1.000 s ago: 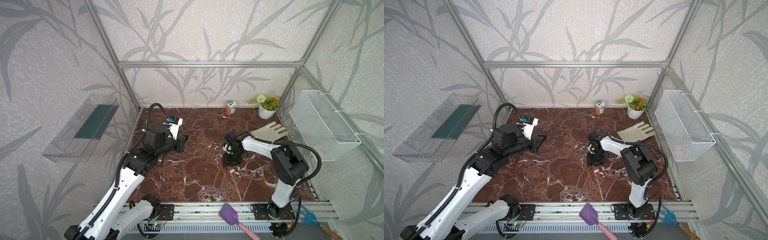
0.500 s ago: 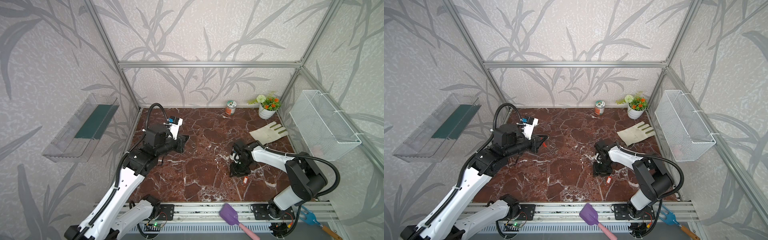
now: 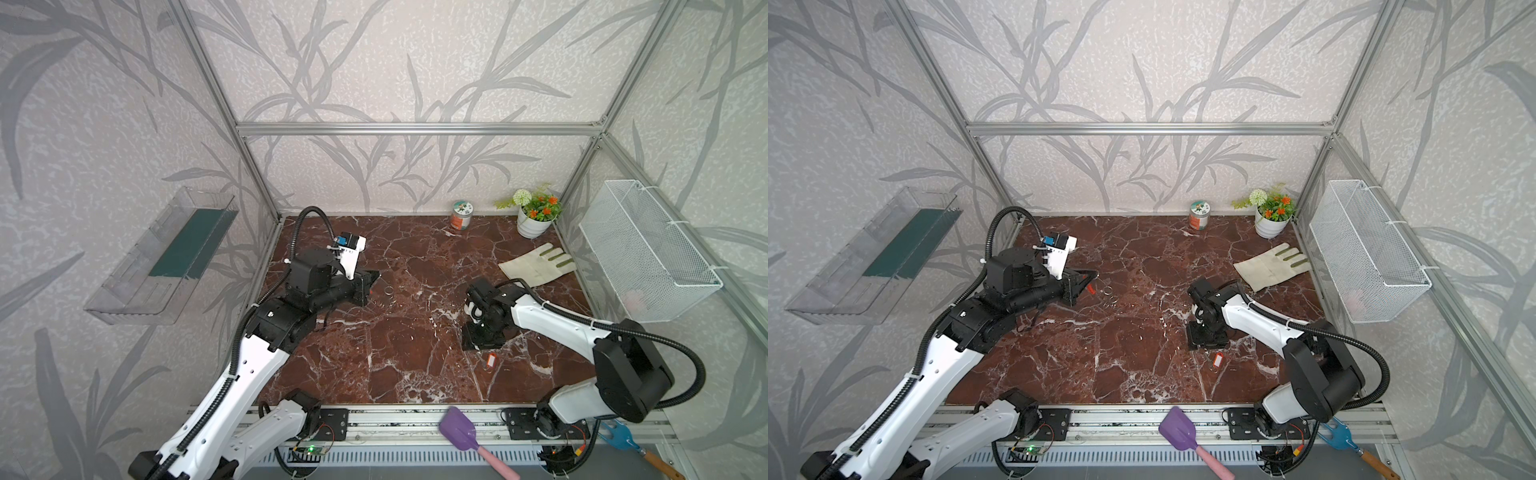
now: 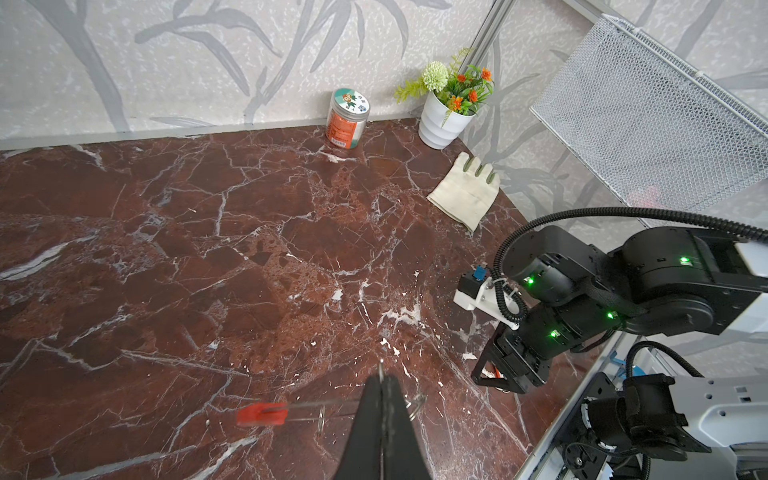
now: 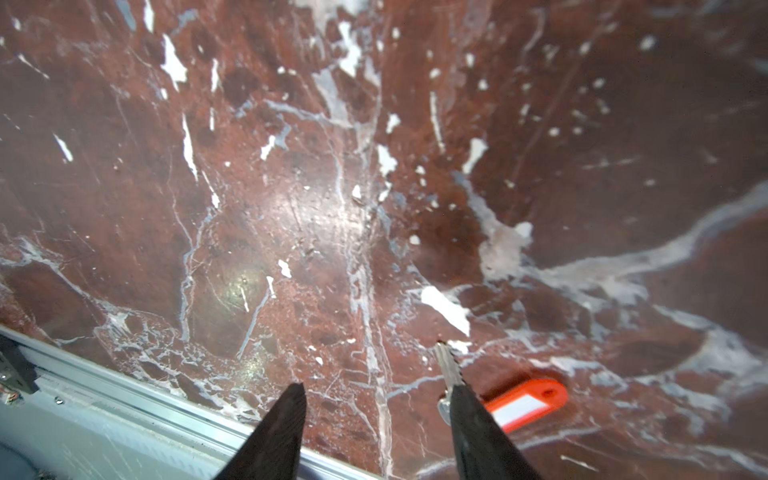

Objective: Put the keys on the keyring

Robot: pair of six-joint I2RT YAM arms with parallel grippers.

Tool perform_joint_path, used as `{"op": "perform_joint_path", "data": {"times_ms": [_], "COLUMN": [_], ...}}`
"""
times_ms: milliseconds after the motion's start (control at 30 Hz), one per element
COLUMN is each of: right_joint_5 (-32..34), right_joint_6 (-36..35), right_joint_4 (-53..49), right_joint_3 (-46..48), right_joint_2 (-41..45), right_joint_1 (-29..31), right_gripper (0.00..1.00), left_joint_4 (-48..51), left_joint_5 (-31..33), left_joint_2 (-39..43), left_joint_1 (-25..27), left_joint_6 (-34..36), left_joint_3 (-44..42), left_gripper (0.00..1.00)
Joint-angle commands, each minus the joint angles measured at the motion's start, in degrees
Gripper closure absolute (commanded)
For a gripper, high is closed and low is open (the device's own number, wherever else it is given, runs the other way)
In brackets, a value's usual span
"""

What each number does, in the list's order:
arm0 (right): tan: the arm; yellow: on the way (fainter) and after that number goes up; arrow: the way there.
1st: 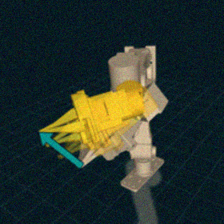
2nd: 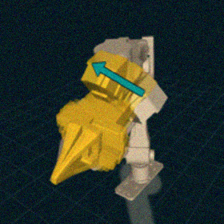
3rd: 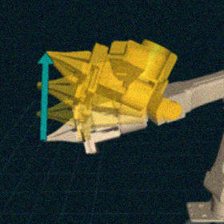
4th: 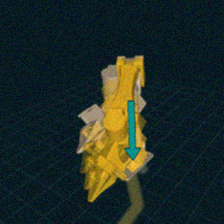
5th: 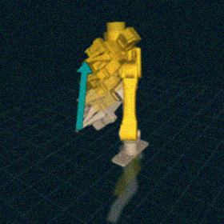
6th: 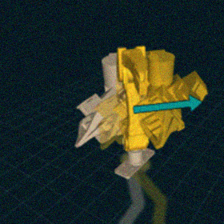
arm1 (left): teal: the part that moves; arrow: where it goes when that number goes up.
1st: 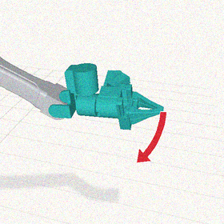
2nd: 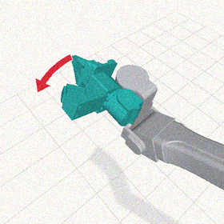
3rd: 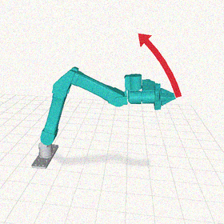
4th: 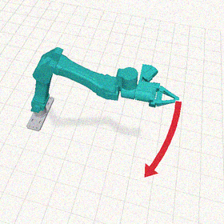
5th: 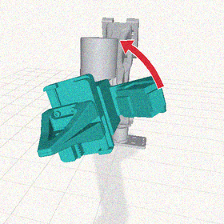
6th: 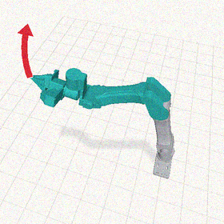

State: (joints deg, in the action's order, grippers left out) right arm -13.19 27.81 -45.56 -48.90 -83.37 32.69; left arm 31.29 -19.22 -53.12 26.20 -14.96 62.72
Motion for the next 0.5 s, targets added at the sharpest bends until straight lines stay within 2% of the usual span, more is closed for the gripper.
{"op": "perform_joint_path", "data": {"times_ms": [0, 133, 267, 467], "right_joint_5": [5.81, 6.06, 5.40, -0.26], "right_joint_6": [3.21, 4.17, 3.53, 3.12], "right_joint_4": [-4.79, -3.12, -1.62, 3.21], "right_joint_3": [3.26, 6.53, 6.98, 5.66], "right_joint_2": [2.63, 4.40, 1.78, -2.22], "right_joint_1": [-1.28, -3.66, -4.44, -4.25], "right_gripper": [0.39, 0.36, 0.35, 0.35], "left_joint_4": [-0.98, -1.32, -1.42, -0.89], "left_joint_5": [-0.03, -0.71, -1.01, -0.74], "left_joint_2": [1.38, 0.76, 0.01, -0.23], "left_joint_1": [0.05, 0.02, 0.08, 0.07], "left_joint_6": [0.36, 0.37, 0.50, 0.84], "left_joint_3": [-0.58, -0.28, 0.45, 0.83], "left_gripper": [1.00, 1.00, 1.00, 1.00]}}
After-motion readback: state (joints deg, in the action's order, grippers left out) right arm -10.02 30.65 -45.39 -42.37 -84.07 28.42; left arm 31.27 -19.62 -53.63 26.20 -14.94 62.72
